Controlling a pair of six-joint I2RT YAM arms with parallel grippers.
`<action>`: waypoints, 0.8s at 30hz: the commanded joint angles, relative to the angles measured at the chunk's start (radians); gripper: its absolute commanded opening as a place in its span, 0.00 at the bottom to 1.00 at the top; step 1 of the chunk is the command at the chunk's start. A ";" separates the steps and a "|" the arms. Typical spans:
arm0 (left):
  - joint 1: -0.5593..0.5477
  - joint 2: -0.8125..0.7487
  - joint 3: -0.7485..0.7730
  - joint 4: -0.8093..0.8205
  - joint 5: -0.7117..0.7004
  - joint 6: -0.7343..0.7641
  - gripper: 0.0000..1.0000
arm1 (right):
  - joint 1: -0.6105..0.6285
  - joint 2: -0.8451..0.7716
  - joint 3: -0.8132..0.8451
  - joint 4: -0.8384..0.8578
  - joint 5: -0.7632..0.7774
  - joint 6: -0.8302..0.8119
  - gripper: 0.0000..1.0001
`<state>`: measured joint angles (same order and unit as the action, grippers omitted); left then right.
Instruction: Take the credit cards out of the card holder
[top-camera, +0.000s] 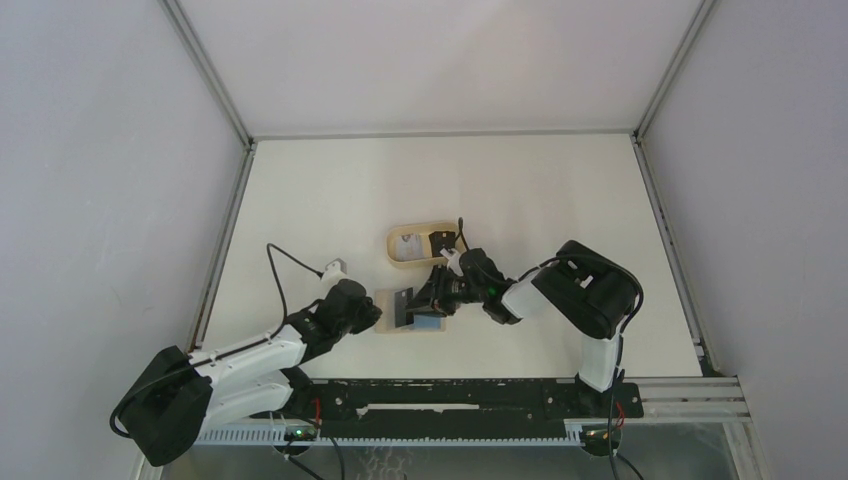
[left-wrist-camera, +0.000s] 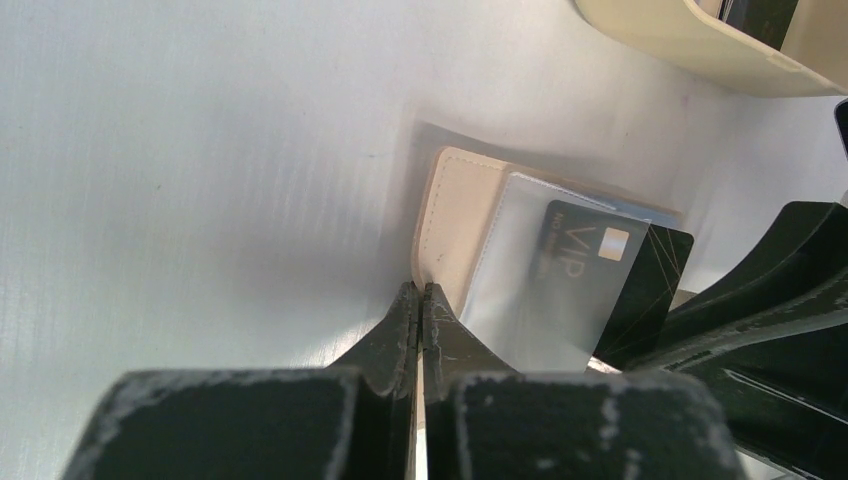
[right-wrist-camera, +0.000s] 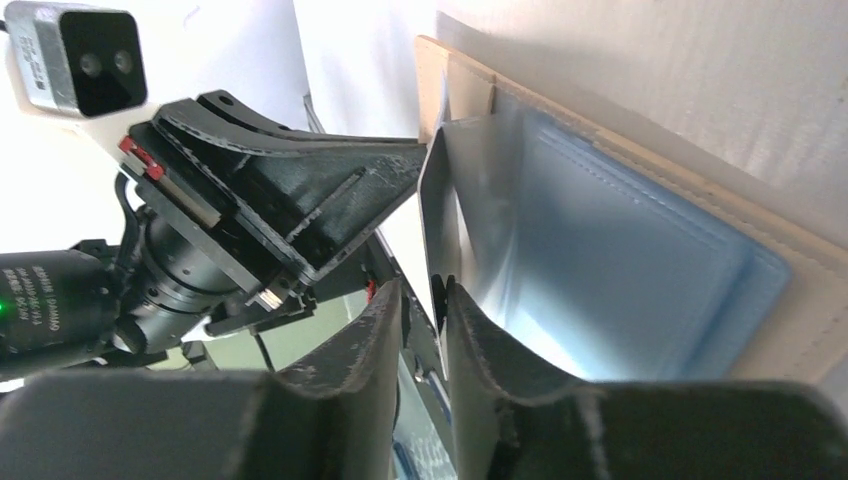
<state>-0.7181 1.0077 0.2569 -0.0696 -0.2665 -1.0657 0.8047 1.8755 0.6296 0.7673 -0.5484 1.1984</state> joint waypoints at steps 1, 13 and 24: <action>-0.005 0.012 -0.048 -0.072 0.006 0.004 0.00 | -0.006 -0.045 -0.011 0.049 -0.008 -0.023 0.24; -0.005 0.013 -0.047 -0.070 0.005 0.005 0.00 | -0.021 -0.084 -0.034 -0.055 0.017 -0.082 0.00; -0.005 0.013 -0.053 -0.059 0.000 0.002 0.00 | -0.070 -0.255 -0.073 -0.364 0.042 -0.256 0.00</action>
<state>-0.7181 1.0077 0.2565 -0.0689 -0.2634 -1.0657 0.7559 1.7004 0.5747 0.5274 -0.5163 1.0386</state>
